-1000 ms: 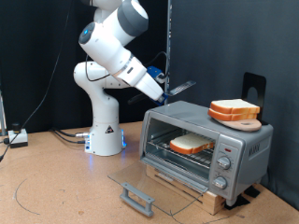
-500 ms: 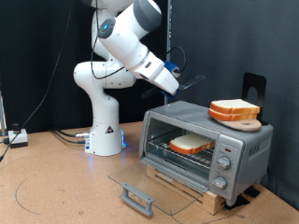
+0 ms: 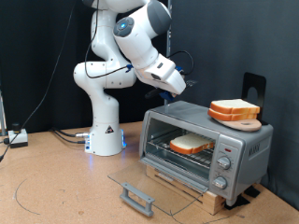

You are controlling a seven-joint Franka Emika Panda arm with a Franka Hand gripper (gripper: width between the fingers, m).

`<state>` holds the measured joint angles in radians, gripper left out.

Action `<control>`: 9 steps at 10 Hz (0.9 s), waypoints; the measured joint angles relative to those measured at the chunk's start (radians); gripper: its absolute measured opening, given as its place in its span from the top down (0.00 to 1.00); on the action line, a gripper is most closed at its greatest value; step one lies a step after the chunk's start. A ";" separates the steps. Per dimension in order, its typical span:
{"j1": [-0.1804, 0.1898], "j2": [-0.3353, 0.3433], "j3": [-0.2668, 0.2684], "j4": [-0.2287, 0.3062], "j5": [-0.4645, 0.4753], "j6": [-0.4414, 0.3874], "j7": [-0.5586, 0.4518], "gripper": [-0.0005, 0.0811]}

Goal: Make a piece of toast with the oven

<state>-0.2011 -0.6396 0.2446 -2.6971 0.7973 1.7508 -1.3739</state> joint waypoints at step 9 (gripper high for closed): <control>0.001 -0.024 0.146 -0.052 0.049 0.087 0.017 0.51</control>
<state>-0.1998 -0.6632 0.3905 -2.7487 0.8467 1.8375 -1.3568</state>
